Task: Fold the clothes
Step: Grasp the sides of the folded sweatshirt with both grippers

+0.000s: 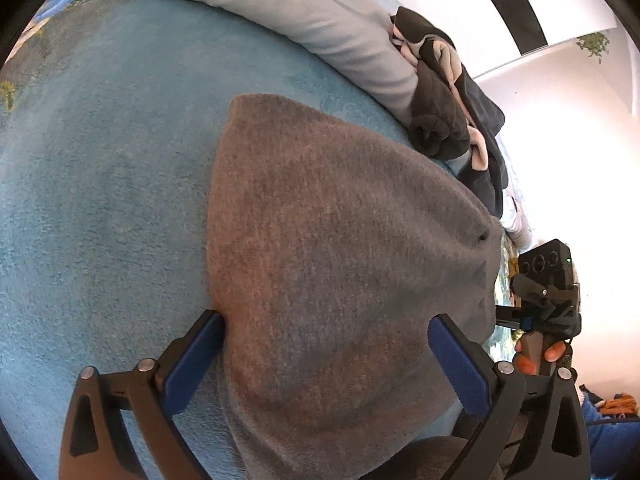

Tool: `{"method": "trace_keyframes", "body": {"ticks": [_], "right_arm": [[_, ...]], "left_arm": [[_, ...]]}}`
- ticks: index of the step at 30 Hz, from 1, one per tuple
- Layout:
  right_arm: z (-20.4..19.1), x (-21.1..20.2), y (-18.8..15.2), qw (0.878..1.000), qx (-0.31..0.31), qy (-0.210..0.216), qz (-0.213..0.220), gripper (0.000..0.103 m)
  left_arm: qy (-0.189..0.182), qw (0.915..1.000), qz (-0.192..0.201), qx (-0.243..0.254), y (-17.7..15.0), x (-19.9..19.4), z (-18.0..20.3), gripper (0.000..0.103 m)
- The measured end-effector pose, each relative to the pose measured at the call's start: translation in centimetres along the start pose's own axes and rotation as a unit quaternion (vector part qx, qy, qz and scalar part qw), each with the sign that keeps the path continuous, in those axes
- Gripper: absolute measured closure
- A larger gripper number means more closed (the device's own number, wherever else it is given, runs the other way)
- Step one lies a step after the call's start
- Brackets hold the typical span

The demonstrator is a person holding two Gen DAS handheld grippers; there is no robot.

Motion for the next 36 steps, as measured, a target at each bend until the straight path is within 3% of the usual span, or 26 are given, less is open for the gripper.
{"method": "trace_keyframes", "body": {"ticks": [6,9,18,24,32,36], "right_arm": [[0.0,-0.1,0.0,1.0,-0.003,0.002,0.001,0.004],[0.2,0.1,0.3,1.0,-0.004,0.003,0.001,0.015],[0.5,1.1,1.2,1.0,-0.004,-0.004,-0.004,0.03],[0.4,1.3,1.2,1.0,-0.001,-0.028,-0.008,0.047],[-1.1,0.3,1.1,0.999,0.0,-0.054,-0.003,0.066],[-2.5,-0.7,0.9,0.999,-0.01,-0.053,0.0,0.07]], "left_arm": [[0.019,0.9996,-0.012,-0.015,0.7,0.4,0.6,0.001],[0.024,0.9996,-0.006,-0.009,0.6,0.4,0.9,0.001],[0.046,0.9987,0.01,0.019,0.1,0.4,1.7,0.021],[0.064,0.9973,0.036,0.006,-0.2,0.1,1.7,0.039],[0.117,0.9911,0.061,0.022,-0.8,-1.3,3.6,0.073],[0.123,0.9902,0.064,0.022,-1.0,-2.5,3.9,0.081]]}}
Point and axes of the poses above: each gripper's, at about its wrist camera, not at the fingertips, and x roughly the way its jaws point, z to its right, y to its top, the point moved 2 cm from there along x, roughly the way its jaws point, and after that the axes turned 12 degrees about -x, right-handed, at the moved point
